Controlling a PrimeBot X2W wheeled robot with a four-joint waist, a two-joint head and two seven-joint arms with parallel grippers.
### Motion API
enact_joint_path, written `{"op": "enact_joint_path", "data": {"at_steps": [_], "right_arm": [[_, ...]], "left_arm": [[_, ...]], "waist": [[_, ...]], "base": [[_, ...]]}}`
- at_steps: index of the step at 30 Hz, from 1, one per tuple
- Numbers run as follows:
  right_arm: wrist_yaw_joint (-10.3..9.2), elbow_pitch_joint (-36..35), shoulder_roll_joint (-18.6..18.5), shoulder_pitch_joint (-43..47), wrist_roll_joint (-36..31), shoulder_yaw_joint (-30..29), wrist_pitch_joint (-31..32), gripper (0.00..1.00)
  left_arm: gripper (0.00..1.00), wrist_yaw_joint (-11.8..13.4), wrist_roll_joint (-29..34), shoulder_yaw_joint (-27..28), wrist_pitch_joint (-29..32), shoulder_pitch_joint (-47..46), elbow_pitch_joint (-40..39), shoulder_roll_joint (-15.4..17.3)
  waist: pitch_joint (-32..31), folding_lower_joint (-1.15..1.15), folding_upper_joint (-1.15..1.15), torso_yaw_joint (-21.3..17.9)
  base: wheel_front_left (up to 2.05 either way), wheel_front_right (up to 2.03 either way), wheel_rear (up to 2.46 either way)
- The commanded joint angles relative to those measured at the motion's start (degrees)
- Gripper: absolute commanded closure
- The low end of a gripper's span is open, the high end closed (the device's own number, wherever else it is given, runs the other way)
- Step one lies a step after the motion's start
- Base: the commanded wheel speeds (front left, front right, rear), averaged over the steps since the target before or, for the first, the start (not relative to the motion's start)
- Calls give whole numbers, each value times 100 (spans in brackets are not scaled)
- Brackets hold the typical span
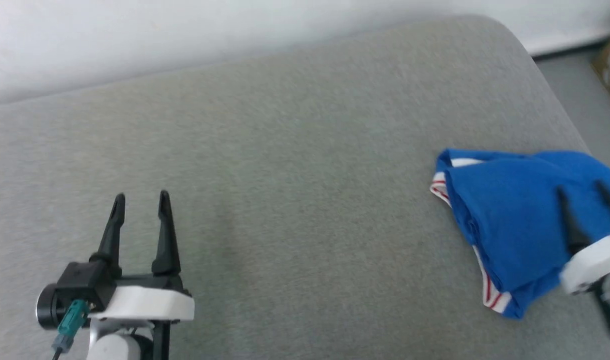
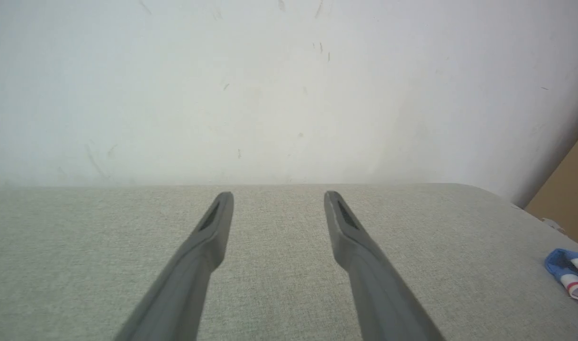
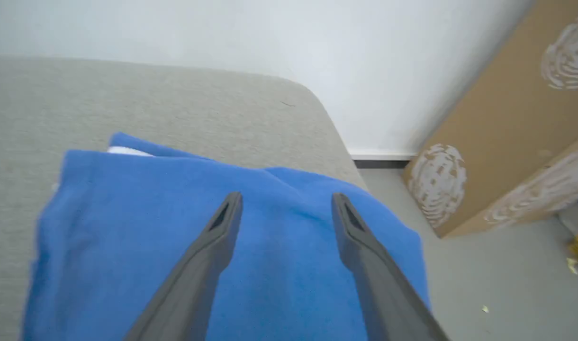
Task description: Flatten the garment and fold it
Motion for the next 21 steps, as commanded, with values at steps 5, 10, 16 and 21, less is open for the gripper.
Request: {"op": "enact_joint_path", "data": {"at_steps": [5,10,16,21], "right_arm": [[-5,-909,690,382,-115,-40,101,0],[-5,-1660,1215,593,-227,45,176,0],[-5,-2358,1674,1015,-402,47,240,0],[-5,-2689,1860,1473,-560,-120,383,0]], "left_arm": [[0,-24,23,280,-26,230,56,-13],[0,-137,70,516,-26,367,166,131],[0,-285,88,733,-27,653,362,369],[0,-392,56,800,-27,899,475,489]], "waist": [[-618,2,0,755],[-767,2,0,997],[-1003,2,0,1094],[-1139,2,0,1118]], "base": [[0,0,0],[0,0,0],[0,0,0],[0,0,0]]}}
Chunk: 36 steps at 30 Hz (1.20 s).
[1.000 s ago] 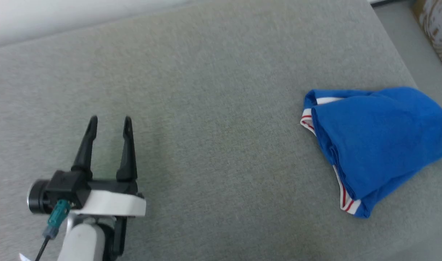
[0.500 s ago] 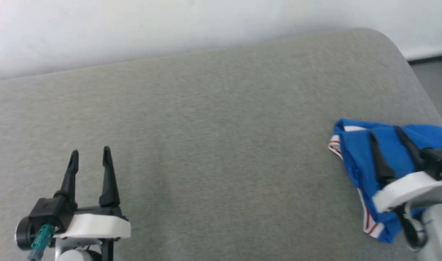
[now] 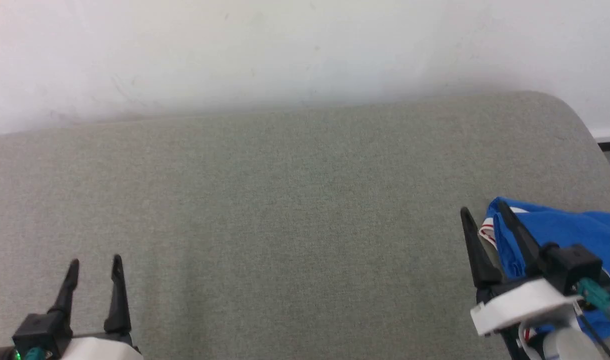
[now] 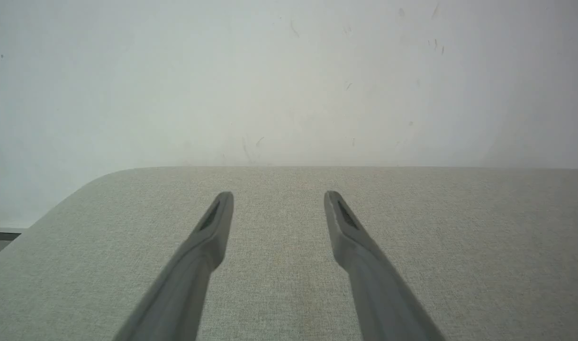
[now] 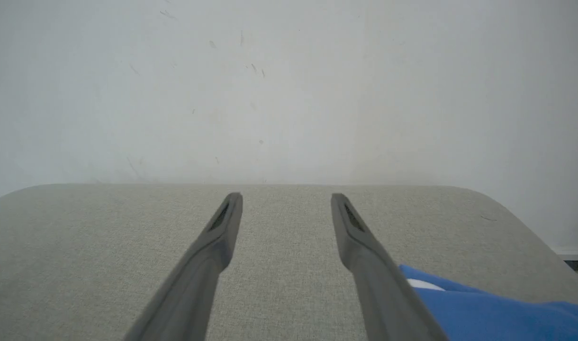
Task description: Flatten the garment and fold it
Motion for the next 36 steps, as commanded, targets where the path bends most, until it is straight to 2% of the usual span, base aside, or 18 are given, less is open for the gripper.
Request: {"op": "enact_joint_path", "data": {"at_steps": [1,7,12,20,21,36], "right_arm": [[-5,-70,33,104,-44,-24,4,0],[-5,-509,213,731,-342,-248,228,0],[-5,-768,292,997,-686,-305,386,0],[-5,-981,358,1149,-809,-292,493,0],[0,-950,343,1087,-767,-290,496,100],[-1,-907,348,1009,-809,-302,560,100]], "left_arm": [[0,-55,-8,10,-27,63,19,16],[0,-232,-66,-59,-27,323,216,-2],[0,-208,-23,-56,-27,494,215,-129],[0,-231,49,-63,-27,525,168,-240],[100,-231,10,-60,1,506,189,-236],[100,-207,138,-104,151,396,144,-316]], "waist": [[-127,1,0,71],[-308,1,0,84],[-396,1,0,84],[-406,1,0,133],[-407,1,0,134],[-398,1,0,155]], "base": [[0,0,0],[0,0,0],[0,0,0],[0,0,0],[0,0,0],[0,0,0]]}}
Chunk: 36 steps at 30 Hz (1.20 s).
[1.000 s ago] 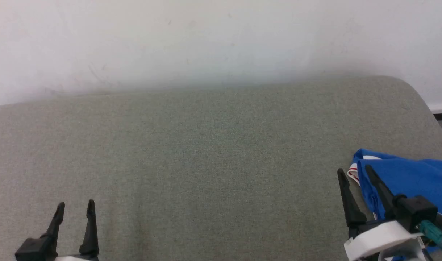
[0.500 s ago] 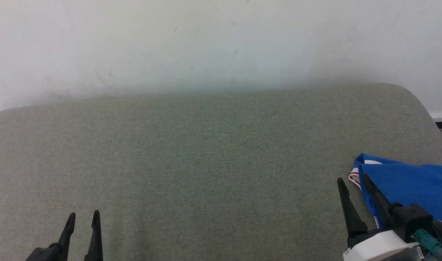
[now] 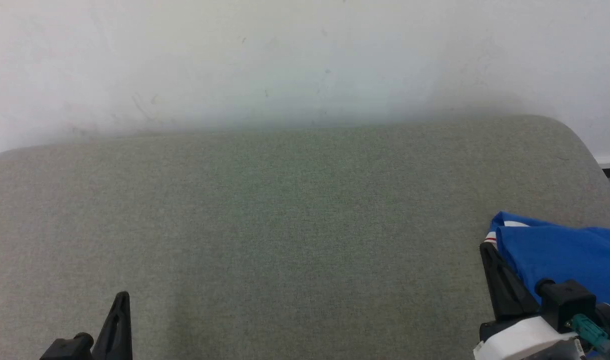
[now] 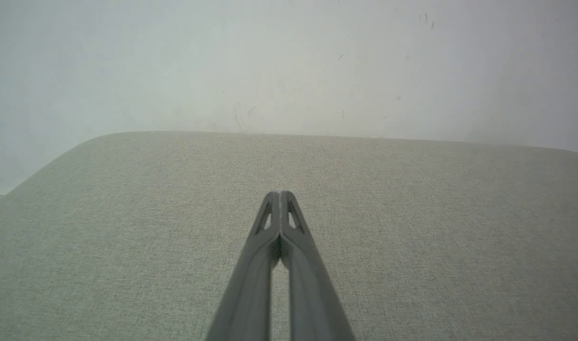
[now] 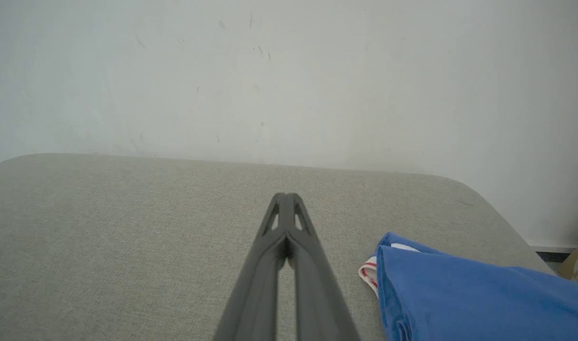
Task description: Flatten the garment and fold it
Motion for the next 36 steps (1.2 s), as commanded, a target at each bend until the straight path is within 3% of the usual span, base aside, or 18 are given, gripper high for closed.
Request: {"op": "enact_joint_path", "data": {"at_steps": [1,36], "right_arm": [[-1,20,8,-64,-46,-10,5,100],[-2,126,30,-279,-181,-49,163,100]], "left_arm": [[100,24,81,-16,25,-107,-32,-43],[100,92,459,-146,434,-424,-170,-275]], "waist": [[1,0,0,2],[26,0,0,60]], "base": [[0,0,0],[0,0,0]]}}
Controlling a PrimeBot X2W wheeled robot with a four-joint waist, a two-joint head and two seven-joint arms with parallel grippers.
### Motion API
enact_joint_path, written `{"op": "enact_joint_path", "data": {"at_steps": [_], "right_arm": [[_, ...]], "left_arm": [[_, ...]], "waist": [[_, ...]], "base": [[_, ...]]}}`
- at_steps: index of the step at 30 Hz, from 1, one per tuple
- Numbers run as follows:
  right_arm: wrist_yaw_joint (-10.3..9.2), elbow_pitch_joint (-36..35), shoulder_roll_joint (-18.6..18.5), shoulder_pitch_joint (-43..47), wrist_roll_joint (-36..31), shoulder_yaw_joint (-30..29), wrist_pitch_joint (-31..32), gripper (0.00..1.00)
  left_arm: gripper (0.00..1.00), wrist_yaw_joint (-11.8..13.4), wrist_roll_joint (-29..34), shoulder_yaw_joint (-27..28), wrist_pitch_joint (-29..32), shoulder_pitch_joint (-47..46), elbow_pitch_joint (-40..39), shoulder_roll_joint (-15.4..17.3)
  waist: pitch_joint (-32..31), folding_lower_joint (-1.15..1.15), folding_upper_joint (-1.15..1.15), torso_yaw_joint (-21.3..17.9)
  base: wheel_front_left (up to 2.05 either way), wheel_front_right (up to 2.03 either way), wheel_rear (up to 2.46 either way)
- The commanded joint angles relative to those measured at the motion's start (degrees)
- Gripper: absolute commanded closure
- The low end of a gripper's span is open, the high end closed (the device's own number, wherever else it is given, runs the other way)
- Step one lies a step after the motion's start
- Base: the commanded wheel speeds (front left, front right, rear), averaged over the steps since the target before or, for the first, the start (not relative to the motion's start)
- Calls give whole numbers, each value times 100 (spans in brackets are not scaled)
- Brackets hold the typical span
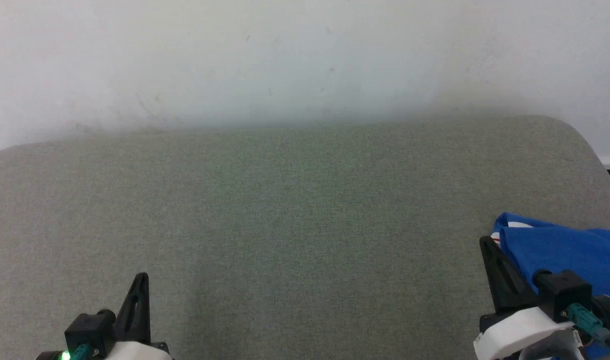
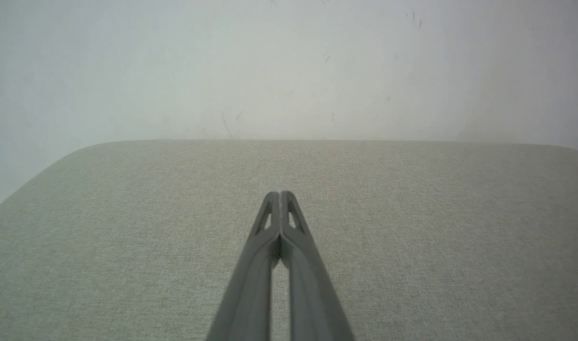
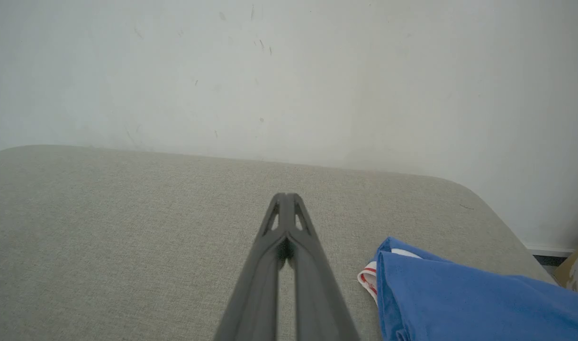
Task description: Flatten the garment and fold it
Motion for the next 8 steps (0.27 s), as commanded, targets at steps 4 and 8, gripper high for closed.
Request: {"op": "enact_joint_path", "data": {"at_steps": [4,8], "right_arm": [[-2,38,24,-126,-64,-12,29,100],[-2,47,26,-145,-75,-16,42,100]], "left_arm": [[100,48,111,-35,71,-144,-53,-59],[100,54,144,-46,107,-171,-65,-79]], "waist": [[3,0,0,8],[5,0,0,13]], "base": [[0,0,0],[0,0,0]]}}
